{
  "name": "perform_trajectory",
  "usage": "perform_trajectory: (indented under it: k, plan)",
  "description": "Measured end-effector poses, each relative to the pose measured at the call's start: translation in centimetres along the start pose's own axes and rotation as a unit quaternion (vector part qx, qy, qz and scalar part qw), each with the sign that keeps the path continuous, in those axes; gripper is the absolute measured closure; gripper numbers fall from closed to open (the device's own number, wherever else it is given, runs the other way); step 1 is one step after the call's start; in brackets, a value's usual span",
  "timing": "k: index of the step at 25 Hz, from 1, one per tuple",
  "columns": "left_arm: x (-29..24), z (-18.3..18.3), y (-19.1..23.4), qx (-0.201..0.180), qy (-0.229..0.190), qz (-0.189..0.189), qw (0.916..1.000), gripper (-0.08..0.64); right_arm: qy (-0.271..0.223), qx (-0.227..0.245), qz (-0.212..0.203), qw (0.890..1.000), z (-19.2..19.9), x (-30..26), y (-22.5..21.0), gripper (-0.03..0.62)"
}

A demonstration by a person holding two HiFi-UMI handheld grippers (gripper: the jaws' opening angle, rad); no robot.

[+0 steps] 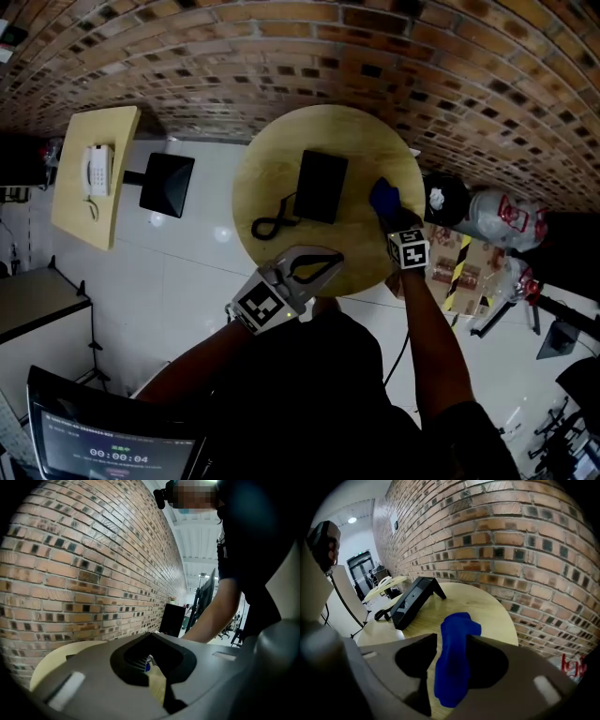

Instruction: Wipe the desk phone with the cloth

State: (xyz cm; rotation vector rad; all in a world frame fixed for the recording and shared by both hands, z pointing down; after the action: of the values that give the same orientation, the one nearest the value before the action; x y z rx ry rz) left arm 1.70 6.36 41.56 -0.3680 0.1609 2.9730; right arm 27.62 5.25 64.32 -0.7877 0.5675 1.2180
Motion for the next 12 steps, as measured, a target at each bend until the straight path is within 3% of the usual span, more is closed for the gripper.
perform_trajectory:
  k: [5,12]
  plan:
    - [0.7,0.6,0.4,0.005,0.007,-0.014,0.9999,0.554,0.004,-0.007,-0.004,1.0,-0.9,-2.0,-0.9,0.41]
    - [1.2,1.1,1.1,0.013,0.012,-0.031,0.9994,0.554,0.049,-0.021,0.0,0.999,-0.8,-4.1,-1.5,0.417]
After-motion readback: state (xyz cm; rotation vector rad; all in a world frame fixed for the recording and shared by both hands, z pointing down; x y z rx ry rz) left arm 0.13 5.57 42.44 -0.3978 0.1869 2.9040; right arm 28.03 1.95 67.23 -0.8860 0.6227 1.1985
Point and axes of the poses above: the fingertips, and each gripper's own axes: x backward along the fingers, y to its left, z out of its underside, the point moved 9 cm from there along x, backward along the fingers, and after that the axes turned 8 degrees about -x, right-handed, at the moved point
